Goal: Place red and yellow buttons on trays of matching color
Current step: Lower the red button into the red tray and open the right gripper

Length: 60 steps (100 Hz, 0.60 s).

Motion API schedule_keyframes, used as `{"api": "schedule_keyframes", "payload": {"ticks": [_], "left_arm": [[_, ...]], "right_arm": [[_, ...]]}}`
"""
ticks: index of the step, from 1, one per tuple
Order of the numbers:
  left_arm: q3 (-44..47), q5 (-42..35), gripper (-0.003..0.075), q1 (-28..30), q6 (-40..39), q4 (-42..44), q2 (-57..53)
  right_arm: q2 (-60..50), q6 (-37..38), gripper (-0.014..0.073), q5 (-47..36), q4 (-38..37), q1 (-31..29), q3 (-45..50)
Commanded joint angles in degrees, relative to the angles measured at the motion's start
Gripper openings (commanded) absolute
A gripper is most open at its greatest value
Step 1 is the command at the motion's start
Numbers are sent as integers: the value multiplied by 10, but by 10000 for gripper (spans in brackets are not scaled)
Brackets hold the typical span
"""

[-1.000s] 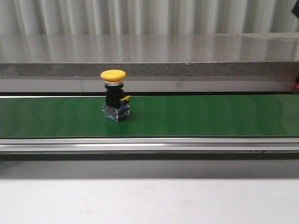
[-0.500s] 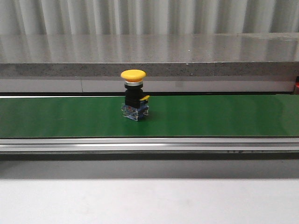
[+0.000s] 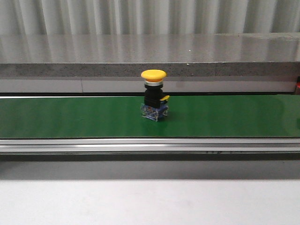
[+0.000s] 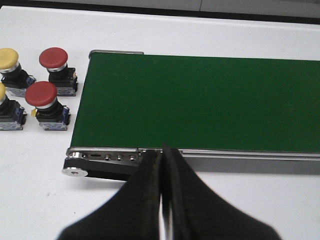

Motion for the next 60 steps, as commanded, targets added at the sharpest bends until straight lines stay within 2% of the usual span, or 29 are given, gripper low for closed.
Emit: {"api": "schedule_keyframes", "payload": {"ticks": [1,32,39,46,60], "left_arm": [[-15,-36,-20,-4,0,-8,1],[-15,-36,-20,-4,0,-8,1],[-15,-36,-20,-4,0,-8,1],[-15,-36,-20,-4,0,-8,1],[-15,-36,-20,-4,0,-8,1]], "right_arm": [[-22,-1,143,-27,8,-3,-23],[9,-1,146,-39,8,-4,-23],[11,-1,169,-37,8,-4,-23],[11,-1,241,-37,8,-4,-23],[8,-1,484,-39,8,-4,-23]]}}
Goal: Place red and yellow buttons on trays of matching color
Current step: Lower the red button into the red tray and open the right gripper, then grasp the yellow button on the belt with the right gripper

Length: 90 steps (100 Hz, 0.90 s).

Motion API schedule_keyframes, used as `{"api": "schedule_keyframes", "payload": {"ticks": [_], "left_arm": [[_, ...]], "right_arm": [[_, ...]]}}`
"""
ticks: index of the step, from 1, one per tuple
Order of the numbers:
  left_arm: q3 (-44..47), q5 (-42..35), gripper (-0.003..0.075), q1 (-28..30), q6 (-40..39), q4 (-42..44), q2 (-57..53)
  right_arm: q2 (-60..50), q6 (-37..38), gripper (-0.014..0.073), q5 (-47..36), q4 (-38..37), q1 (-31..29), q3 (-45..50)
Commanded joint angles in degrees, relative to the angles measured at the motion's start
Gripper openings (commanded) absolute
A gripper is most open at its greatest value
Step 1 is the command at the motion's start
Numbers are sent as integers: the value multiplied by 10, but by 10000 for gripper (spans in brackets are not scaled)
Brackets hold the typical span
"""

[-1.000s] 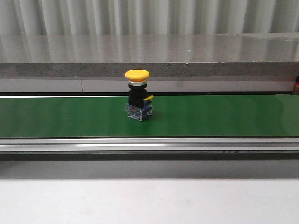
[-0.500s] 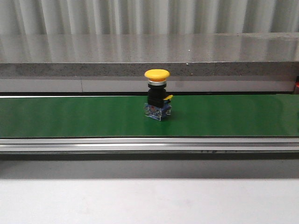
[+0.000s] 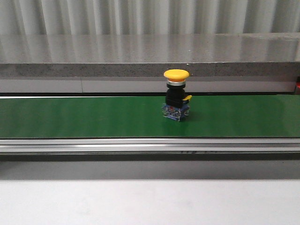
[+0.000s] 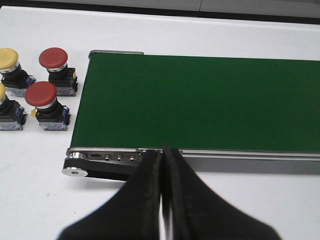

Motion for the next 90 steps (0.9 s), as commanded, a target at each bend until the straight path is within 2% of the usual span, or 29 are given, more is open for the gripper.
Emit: {"api": "schedule_keyframes", "payload": {"ticks": [1,8,15,37,64,90], "left_arm": [[-15,-36,-20,-4,0,-8,1],[-15,-36,-20,-4,0,-8,1],[-15,-36,-20,-4,0,-8,1],[-15,-36,-20,-4,0,-8,1],[-15,-36,-20,-4,0,-8,1],[-15,-36,-20,-4,0,-8,1]], "right_arm": [[-41,-1,506,-24,8,-4,-21],[-44,-1,587,-19,8,-4,-26],[-49,-1,616,-6,8,-4,-39],[-100,-1,616,19,44,-2,-66],[-198,-34,616,50,45,25,-53],[-311,-68,616,92,45,78,46]]}}
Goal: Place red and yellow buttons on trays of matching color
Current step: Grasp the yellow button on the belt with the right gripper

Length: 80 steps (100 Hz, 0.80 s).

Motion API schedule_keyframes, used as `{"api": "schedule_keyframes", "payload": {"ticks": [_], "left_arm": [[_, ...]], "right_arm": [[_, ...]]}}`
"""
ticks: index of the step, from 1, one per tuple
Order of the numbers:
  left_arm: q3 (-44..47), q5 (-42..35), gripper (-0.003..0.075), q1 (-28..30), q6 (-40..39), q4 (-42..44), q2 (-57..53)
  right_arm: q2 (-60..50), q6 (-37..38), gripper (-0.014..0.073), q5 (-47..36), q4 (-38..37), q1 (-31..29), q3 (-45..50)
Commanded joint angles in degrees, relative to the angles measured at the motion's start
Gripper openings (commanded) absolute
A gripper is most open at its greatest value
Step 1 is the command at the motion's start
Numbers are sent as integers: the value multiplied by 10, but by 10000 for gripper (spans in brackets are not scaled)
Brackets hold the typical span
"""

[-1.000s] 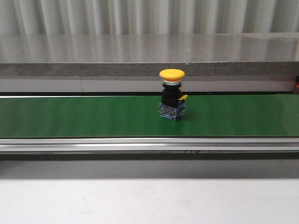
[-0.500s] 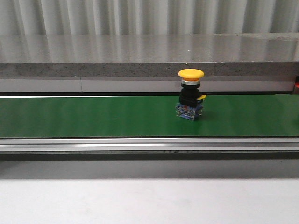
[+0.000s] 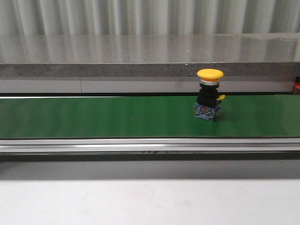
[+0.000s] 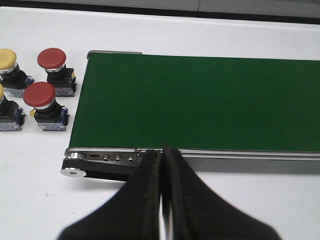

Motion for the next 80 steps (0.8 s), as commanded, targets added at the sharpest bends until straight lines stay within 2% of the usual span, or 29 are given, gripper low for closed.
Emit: {"api": "schedule_keyframes", "payload": {"ticks": [1,30,49,80], "left_arm": [[-15,-36,-20,-4,-1,-8,1],[-15,-36,-20,-4,-1,-8,1],[-15,-36,-20,-4,-1,-8,1],[-15,-36,-20,-4,-1,-8,1]], "right_arm": [[-69,-14,616,-11,12,17,26],[-197,-49,616,-11,12,81,196],[-235,-94,616,-5,12,116,288],[-217,-115,616,-15,13,169,328]]}}
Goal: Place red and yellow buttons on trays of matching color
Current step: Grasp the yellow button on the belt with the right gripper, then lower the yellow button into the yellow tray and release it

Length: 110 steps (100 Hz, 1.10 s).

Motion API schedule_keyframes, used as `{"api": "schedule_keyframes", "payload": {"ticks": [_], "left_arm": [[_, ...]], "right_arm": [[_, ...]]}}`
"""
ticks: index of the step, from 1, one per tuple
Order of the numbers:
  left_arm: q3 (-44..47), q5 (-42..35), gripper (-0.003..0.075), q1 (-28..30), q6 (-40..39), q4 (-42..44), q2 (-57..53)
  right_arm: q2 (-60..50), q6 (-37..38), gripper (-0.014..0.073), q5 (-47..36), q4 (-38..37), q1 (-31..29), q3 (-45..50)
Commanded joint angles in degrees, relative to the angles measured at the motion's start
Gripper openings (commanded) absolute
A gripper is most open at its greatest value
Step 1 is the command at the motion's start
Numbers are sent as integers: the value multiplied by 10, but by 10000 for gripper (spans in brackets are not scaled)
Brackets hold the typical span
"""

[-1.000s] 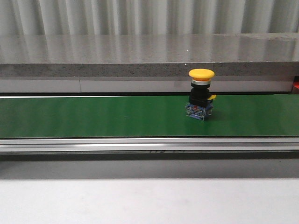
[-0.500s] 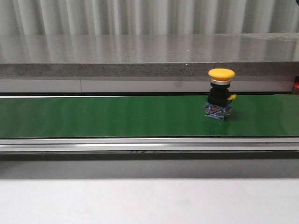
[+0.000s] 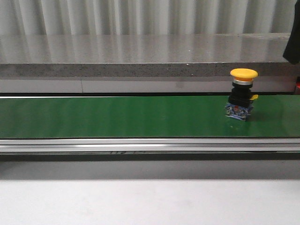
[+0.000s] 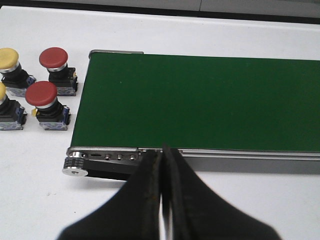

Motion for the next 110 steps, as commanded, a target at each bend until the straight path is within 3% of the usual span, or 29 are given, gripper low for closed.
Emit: {"api": "schedule_keyframes", "payload": {"ticks": [1,46,58,70,80,87,110], "left_arm": [[-15,-37,-20,-4,-1,-8,1],[-15,-37,-20,-4,-1,-8,1],[-15,-37,-20,-4,-1,-8,1],[-15,-37,-20,-4,-1,-8,1],[-15,-37,-20,-4,-1,-8,1],[-15,-37,-20,-4,-1,-8,1],[-15,-37,-20,-4,-1,-8,1]], "right_arm": [[-9,-9,616,-29,10,15,-13],[79,-9,603,-97,22,58,-13],[86,-9,469,-96,22,58,-13],[86,-8,204,-83,22,58,-13],[86,-8,48,-75,22,58,-13],[81,-7,13,-72,22,58,-14],[17,58,13,-52,-17,45,-14]]}}
